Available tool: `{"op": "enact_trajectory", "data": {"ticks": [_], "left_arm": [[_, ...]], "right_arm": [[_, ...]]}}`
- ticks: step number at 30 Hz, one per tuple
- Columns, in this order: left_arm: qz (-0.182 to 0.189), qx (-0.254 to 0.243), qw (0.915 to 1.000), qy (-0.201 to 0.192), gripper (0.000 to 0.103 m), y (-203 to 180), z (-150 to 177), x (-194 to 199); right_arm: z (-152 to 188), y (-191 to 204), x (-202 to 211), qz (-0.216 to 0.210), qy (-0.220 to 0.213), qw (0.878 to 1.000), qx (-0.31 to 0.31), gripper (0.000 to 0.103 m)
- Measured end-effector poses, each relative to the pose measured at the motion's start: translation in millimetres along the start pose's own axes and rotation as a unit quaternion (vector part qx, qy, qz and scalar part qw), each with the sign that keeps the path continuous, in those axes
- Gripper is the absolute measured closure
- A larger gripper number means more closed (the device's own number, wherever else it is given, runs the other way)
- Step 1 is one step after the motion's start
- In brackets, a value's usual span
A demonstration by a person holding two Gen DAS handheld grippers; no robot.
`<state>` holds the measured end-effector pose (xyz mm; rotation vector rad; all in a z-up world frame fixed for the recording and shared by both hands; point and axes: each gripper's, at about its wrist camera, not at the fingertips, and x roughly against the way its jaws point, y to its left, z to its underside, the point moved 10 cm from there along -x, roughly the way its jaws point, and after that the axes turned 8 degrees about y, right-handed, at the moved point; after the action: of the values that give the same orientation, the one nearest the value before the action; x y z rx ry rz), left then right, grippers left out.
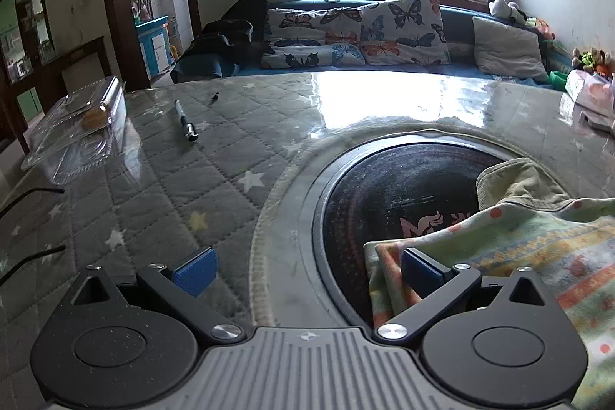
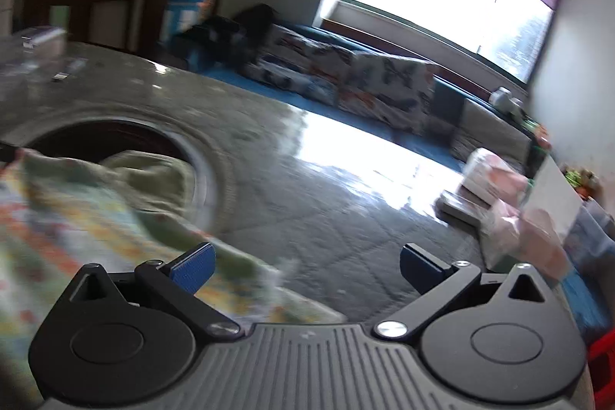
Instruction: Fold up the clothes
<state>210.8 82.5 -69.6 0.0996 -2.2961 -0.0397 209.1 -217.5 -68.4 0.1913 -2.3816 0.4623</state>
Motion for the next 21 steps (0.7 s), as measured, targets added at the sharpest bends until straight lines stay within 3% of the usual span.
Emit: {"op": "enact_trajectory", "data": {"ticks": [5, 9, 13, 21], "left_arm": [[0.003, 0.028, 0.9996, 0.003, 0.000, 18, 7, 13], [0.015, 0.054, 0.9984, 0.008, 0.000, 30, 14, 22], [0.033, 0.074, 0.9967, 0.009, 0.000, 36, 19, 31], [0.085, 0.125, 0.9885, 0.013, 0.000, 45, 24, 44]], "right_arm": [[-2, 50, 35, -0.063, -0.025, 0.996, 0.058, 0.000], [-2, 101, 58, -0.122, -0.034, 0.986, 0.109, 0.001], [-1, 153, 76, -0.176, -0.036, 0.971, 0.158, 0.008], [4, 226, 95, -0.228, -0.040, 0.943, 0.241, 0.026]]}}
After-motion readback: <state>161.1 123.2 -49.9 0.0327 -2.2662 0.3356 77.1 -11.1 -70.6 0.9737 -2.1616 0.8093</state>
